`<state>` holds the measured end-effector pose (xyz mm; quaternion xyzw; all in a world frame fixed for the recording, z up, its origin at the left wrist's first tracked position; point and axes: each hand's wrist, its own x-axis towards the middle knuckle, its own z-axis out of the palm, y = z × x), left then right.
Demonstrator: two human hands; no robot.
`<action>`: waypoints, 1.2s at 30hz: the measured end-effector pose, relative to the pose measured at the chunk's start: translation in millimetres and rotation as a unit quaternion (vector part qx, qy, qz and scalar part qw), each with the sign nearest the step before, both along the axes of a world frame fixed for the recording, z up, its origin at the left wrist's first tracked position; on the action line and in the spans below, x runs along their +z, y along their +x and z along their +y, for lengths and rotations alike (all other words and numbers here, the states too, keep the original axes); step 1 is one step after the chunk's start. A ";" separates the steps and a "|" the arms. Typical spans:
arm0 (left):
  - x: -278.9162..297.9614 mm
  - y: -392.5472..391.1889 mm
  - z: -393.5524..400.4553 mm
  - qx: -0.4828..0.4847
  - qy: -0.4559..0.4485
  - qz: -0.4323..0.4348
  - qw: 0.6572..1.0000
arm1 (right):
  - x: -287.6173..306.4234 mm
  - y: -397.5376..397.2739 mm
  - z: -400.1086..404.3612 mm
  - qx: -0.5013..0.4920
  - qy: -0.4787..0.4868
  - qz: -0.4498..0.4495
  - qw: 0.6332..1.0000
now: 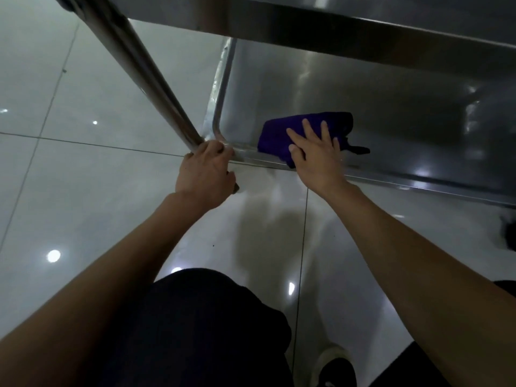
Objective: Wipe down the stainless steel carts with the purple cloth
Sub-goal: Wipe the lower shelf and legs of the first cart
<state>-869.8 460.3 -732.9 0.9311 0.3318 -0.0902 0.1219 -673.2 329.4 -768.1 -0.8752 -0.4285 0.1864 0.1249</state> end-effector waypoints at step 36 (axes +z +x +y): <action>-4.9 95.1 -66.1 -0.188 0.039 -0.010 0.981 | -2.6 60.9 -84.9 -0.095 0.009 -0.016 0.995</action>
